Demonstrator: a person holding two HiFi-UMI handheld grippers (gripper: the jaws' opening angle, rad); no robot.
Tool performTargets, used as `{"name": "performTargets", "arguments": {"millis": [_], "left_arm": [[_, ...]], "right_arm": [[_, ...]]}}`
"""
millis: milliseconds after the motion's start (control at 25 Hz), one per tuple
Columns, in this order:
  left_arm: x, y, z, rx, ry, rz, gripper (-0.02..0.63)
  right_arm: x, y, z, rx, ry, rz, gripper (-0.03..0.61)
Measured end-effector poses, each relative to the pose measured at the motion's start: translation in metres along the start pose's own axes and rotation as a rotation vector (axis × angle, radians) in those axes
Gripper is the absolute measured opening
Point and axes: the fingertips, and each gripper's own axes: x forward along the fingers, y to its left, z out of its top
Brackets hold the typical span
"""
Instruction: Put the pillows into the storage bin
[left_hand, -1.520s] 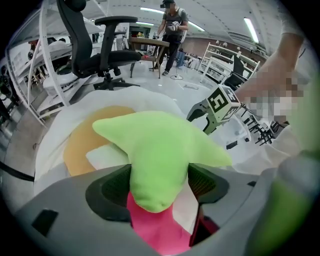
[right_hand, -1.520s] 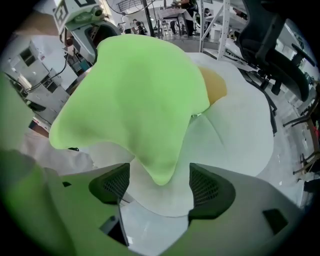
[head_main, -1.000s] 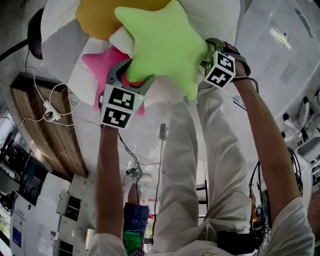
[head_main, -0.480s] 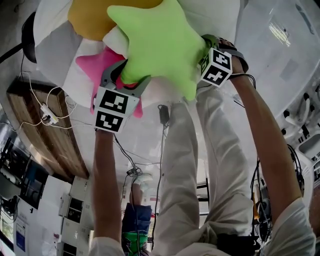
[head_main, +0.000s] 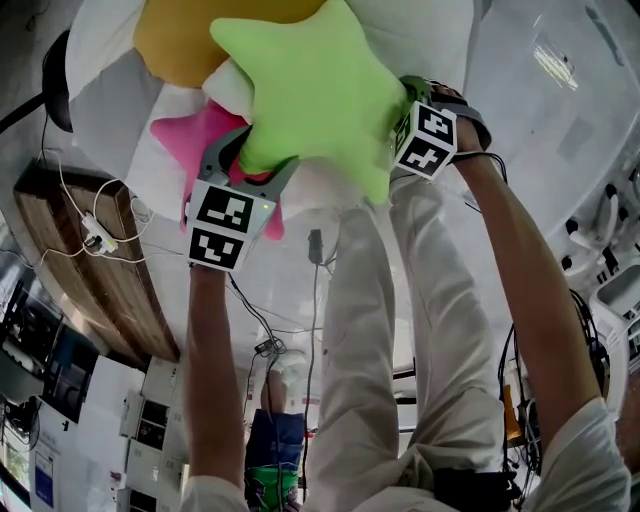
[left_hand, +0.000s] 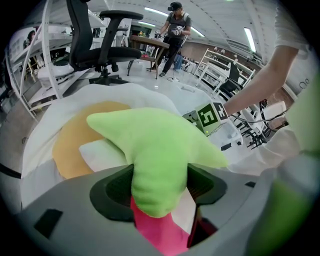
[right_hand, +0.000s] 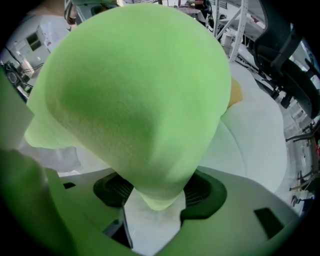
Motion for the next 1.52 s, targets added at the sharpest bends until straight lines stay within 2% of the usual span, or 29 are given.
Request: {"name": "performTargets", "arguments": {"millis": [680, 1120, 1520], "left_arm": [[-0.021, -0.004, 0.014, 0.004, -0.024, 0.014, 0.308], [-0.044, -0.016, 0.041, 0.062, -0.046, 0.007, 0.308], [-0.073, -0.039, 0.081, 0.141, -0.061, 0.013, 0.308]], "right_arm": [[-0.026, 0.000, 0.004, 0.018, 0.021, -0.013, 0.284], [-0.060, 0.008, 0.001, 0.100, -0.039, -0.004, 0.284], [-0.104, -0.002, -0.006, 0.147, -0.081, -0.060, 0.284]]}}
